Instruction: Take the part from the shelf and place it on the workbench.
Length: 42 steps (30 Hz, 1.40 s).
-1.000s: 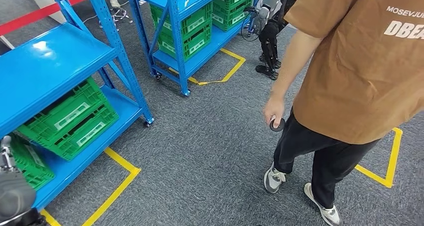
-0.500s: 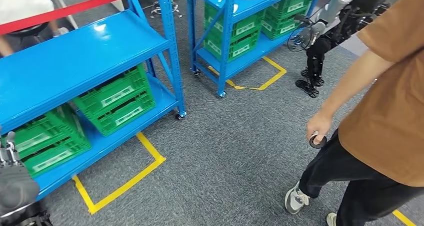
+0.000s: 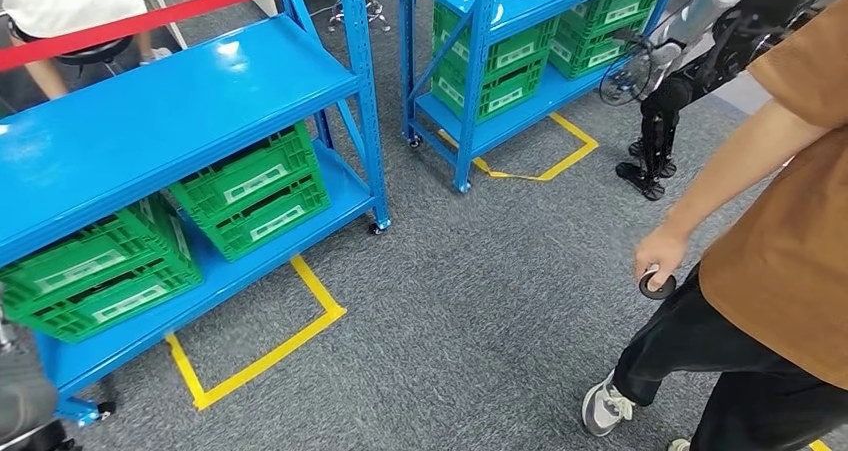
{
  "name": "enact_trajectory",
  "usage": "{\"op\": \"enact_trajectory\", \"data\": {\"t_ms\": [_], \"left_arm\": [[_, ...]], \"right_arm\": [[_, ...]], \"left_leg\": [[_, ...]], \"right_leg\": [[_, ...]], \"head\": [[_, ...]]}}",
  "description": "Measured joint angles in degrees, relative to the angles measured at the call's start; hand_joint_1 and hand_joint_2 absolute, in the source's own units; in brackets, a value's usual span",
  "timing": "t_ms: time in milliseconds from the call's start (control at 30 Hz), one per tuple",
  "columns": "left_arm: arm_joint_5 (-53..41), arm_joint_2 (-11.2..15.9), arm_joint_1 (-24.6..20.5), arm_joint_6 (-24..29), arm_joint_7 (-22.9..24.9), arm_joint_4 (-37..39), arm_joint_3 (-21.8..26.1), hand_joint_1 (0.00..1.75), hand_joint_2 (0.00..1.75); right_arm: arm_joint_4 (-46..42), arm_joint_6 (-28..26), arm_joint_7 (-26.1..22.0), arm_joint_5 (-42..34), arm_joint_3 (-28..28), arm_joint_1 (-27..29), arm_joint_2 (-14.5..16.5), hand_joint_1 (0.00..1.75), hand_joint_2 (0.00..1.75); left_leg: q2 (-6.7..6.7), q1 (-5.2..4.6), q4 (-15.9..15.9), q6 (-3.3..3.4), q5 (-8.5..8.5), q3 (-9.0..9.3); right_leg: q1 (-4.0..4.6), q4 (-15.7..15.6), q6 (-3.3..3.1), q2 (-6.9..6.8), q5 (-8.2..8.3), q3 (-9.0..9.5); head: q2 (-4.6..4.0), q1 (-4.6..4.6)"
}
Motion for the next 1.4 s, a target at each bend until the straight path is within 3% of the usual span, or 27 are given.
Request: {"op": "enact_trajectory", "data": {"t_ms": [33, 133, 200, 267, 300, 333, 367, 400, 467, 500, 533, 600, 667, 733, 800, 833, 867, 900, 967, 1033, 1100, 1167, 1200, 1300, 1333, 1367, 1400], "left_arm": [[0.02, -0.03, 0.02, -0.01, -0.02, -0.03, 0.03, 0.0, 0.0], [0.04, -0.09, 0.12, 0.01, -0.04, -0.06, 0.24, 0.0, 0.0], [0.04, -0.13, 0.08, 0.01, -0.04, -0.08, 0.35, 0.0, 0.0], [0.04, -0.16, 0.09, 0.01, -0.04, -0.07, 0.35, 0.0, 0.0], [0.04, -0.19, 0.11, 0.01, -0.04, -0.05, 0.36, 0.0, 0.0], [0.04, -0.2, 0.12, 0.01, -0.04, -0.04, 0.36, 0.0, 0.0], [0.04, -0.22, 0.14, 0.01, -0.04, -0.02, 0.37, 0.0, 0.0], [0.04, -0.25, 0.14, 0.01, -0.04, -0.02, 0.37, 0.0, 0.0], [0.04, -0.29, 0.13, 0.01, -0.03, -0.02, 0.37, 0.0, 0.0], [0.04, -0.33, 0.16, 0.01, 0.01, -0.01, 0.37, 0.0, 0.0], [0.05, -0.37, 0.25, 0.01, 0.05, 0.01, 0.38, 0.0, 0.0], [0.13, -0.44, 0.5, 0.01, 0.13, 0.03, 0.56, 0.0, 0.0], [0.28, -0.49, 0.73, 0.01, 0.15, 0.06, 1.02, 0.0, 0.0], [0.52, -0.55, 0.83, 0.01, 0.16, 0.17, 1.34, 0.0, 0.0], [0.73, -0.6, 0.87, 0.01, 0.16, 0.45, 1.38, 0.0, 0.0], [0.79, -0.61, 0.92, 0.01, 0.16, 0.62, 1.38, 0.0, 0.0], [0.84, -0.62, 0.95, 0.01, 0.16, 0.76, 1.41, 0.0, 0.0], [0.87, -0.63, 0.97, 0.01, 0.15, 0.87, 1.44, 0.0, 0.0], [0.89, -0.68, 0.91, 0.01, 0.14, 0.95, 1.59, 0.0, 0.0], [0.9, -0.73, 0.8, 0.01, 0.14, 0.98, 1.73, 0.0, 0.0], [0.91, -0.79, 0.8, 0.01, 0.13, 1.01, 1.79, 0.0, 0.0], [0.91, -0.83, 0.8, 0.01, 0.13, 1.02, 1.82, 0.0, 0.0], [0.91, -0.85, 0.76, 0.01, 0.13, 1.02, 1.83, 0.0, 0.0], [0.91, -0.91, 0.73, 0.01, 0.23, 1.05, 1.81, 0.0, 0.0], [0.9, -0.92, 0.74, 0.01, 0.28, 1.08, 1.81, 0.0, 0.0], [0.88, -0.93, 0.76, 0.01, 0.33, 1.1, 1.81, 0.0, 0.0], [0.85, -0.95, 0.76, 0.01, 0.34, 1.13, 1.81, 0.0, 0.0]], "right_arm": [[0.01, 0.04, 0.03, 0.07, 0.01, 0.02, 0.01, 0.0, 0.0], [0.04, 0.06, 0.06, 0.11, 0.01, 0.05, -0.02, 0.0, 0.0], [0.05, 0.06, 0.07, 0.12, 0.01, 0.08, -0.02, 0.0, 0.0], [0.05, 0.07, 0.07, 0.12, 0.01, 0.2, 0.02, 0.0, 0.0], [0.05, 0.08, 0.07, 0.12, 0.01, 0.28, 0.04, 0.0, 0.0], [0.06, 0.09, 0.08, 0.12, 0.01, 0.33, 0.05, 0.0, 0.0], [0.06, 0.09, 0.08, 0.12, 0.01, 0.34, 0.05, 0.0, 0.0], [0.07, 0.1, 0.09, 0.12, 0.01, 0.29, 0.05, 0.0, 0.0], [0.08, 0.12, 0.13, 0.14, 0.01, 0.14, -0.06, 0.0, 0.0], [0.08, 0.14, 0.18, 0.16, 0.01, 0.07, -0.1, 0.0, 0.0], [0.09, 0.17, 0.27, 0.18, 0.01, -0.01, -0.14, 0.0, 0.0], [0.08, 0.22, 0.54, 0.22, 0.01, -0.16, -0.02, 0.0, 0.0], [0.09, 0.24, 0.77, 0.26, 0.01, -0.25, 0.11, 0.0, 0.0], [0.11, 0.25, 0.81, 0.27, 0.01, -0.14, 0.21, 0.0, 0.0], [0.14, 0.27, 0.81, 0.27, 0.02, 0.06, 0.24, 0.0, 0.0], [0.16, 0.27, 0.81, 0.27, 0.03, 0.1, 0.24, 0.0, 0.0], [0.17, 0.29, 0.81, 0.27, 0.03, 0.08, 0.25, 0.0, 0.0], [0.17, 0.29, 0.81, 0.27, 0.03, 0.02, 0.26, 0.0, 0.0], [0.17, 0.3, 0.81, 0.27, 0.03, -0.09, 0.28, 0.0, 0.0], [0.17, 0.3, 0.81, 0.28, 0.03, -0.08, 0.3, 0.0, 0.0], [0.17, 0.3, 0.81, 0.29, 0.03, -0.02, 0.29, 0.0, 0.0], [0.19, 0.3, 0.81, 0.29, 0.03, 0.01, 0.25, 0.0, 0.0], [0.19, 0.3, 0.81, 0.29, 0.03, 0.03, 0.24, 0.0, 0.0], [0.2, 0.34, 0.81, 0.29, 0.03, 0.18, 0.28, 0.0, 0.0], [0.21, 0.38, 0.82, 0.29, 0.03, 0.25, 0.29, 0.0, 0.0], [0.22, 0.41, 0.83, 0.3, 0.03, 0.28, 0.29, 0.0, 0.0], [0.24, 0.44, 0.83, 0.31, 0.03, 0.26, 0.29, 0.0, 0.0]], "left_leg": [[0.1, 0.0, -1.52, 0.2, 0.33, 0.68], [-1.86, 0.27, -2.53, 1.18, 0.71, 1.08], [-3.03, 0.54, -2.85, 1.8, 1.15, 1.17], [-4.28, 0.57, -2.9, 2.04, 1.38, 0.97], [-4.93, 0.56, -2.9, 2.03, 1.44, 0.93], [-5.64, 0.54, -2.9, 1.98, 1.49, 0.93], [-6.36, 0.53, -2.89, 1.91, 1.54, 0.98], [-7.06, 0.53, -2.9, 1.83, 1.61, 1.04], [-8.38, 0.64, -2.88, 1.51, 1.73, 1.06], [-8.99, 0.65, -2.82, 1.3, 1.77, 0.94], [-9.59, 0.61, -2.75, 1.05, 1.82, 0.74], [-10.34, 0.36, -2.46, 0.6, 1.83, 0.04], [-7.62, 0.15, 0.47, 0.16, -0.33, -1.69], [-4.37, 0.15, 8.79, -0.29, -5.29, -5.48], [-4.07, 0.32, 17.63, -0.65, -9.05, -9.41], [-4.1, 0.37, 19.3, -0.72, -9.24, -10.06], [-4.05, 0.39, 18.17, -0.7, -8.13, -9.39], [-3.68, 0.33, 14.63, -0.55, -6.09, -7.47], [-1.26, -0.04, 4.87, -0.01, -1.72, -2.22], [0.33, -0.32, -1.24, 0.53, 0.09, 0.92], [-0.7, -0.31, -2.58, 0.97, 0.26, 1.36], [-1.99, -0.07, -2.84, 1.5, 0.68, 1.43], [-2.61, 0.16, -3.0, 1.77, 0.94, 1.44], [-4.58, 0.42, -3.1, 2.15, 1.4, 1.18], [-5.3, 0.43, -3.09, 2.16, 1.47, 1.15], [-6.02, 0.43, -3.09, 2.12, 1.52, 1.18], [-6.75, 0.41, -3.09, 2.03, 1.59, 1.24]], "right_leg": [[0.12, 0.15, 0.19, -0.33, -0.16, 0.03], [0.08, 1.3, 0.73, -0.85, -1.37, -0.28], [-0.18, 7.81, 1.52, 0.23, -5.47, -2.97], [-0.59, 18.1, 2.1, 1.01, -10.32, -7.48], [-0.72, 21.54, 2.17, 1.1, -11.37, -9.05], [-0.78, 22.43, 2.09, 1.18, -11.05, -9.51], [-0.79, 20.65, 1.88, 1.36, -9.52, -8.79], [-0.74, 16.57, 1.51, 1.85, -7.11, -7.02], [-0.44, 6.9, 0.41, 4.26, -2.52, -2.72], [-0.21, 3.54, -0.17, 5.36, -1.06, -1.25], [-0.07, 1.74, -0.61, 6.02, -0.42, -0.51], [-0.23, 0.49, -0.84, 5.21, -0.07, -0.18], [-0.63, -0.15, -0.63, 3.93, 0.09, -0.17], [-0.69, -0.33, -0.58, 2.84, 0.33, -0.41], [-0.59, -0.23, -0.62, 1.79, 0.33, -0.62], [-0.52, -0.19, -0.63, 1.32, 0.31, -0.65], [-0.44, -0.15, -0.64, 0.94, 0.27, -0.61], [-0.37, -0.13, -0.62, 0.62, 0.21, -0.49], [-0.15, 0.0, -0.42, 0.17, -0.02, -0.17], [0.09, 0.36, -0.06, -0.36, -0.29, -0.11], [0.18, 0.58, 0.16, -1.2, -0.44, -0.13], [0.1, 2.2, 0.72, -0.75, -1.93, -0.73], [0.0, 4.95, 1.15, -0.09, -3.76, -1.88], [-0.54, 19.24, 2.08, 1.21, -10.6, -8.16], [-0.67, 22.18, 2.11, 1.24, -11.31, -9.49], [-0.74, 22.53, 2.0, 1.3, -10.71, -9.7], [-0.74, 20.26, 1.75, 1.5, -8.96, -8.75]], "head": [[0.0, -0.05], [0.0, 0.17], [0.0, 0.55], [0.0, 1.24], [0.0, 1.51], [0.0, 1.76], [0.0, 2.02], [0.0, 2.26], [0.0, 2.56], [0.0, 2.82], [0.01, 3.07], [0.01, 3.43], [0.0, 2.96], [0.01, 2.26], [0.0, 1.61], [0.0, 1.37], [0.0, 1.15], [0.0, 0.95], [0.0, 0.43], [0.0, -0.02], [0.0, -0.03], [-0.01, 0.08], [-0.01, 0.2], [0.0, 0.96], [0.0, 1.2], [-0.01, 1.46], [0.0, 1.74]]}}
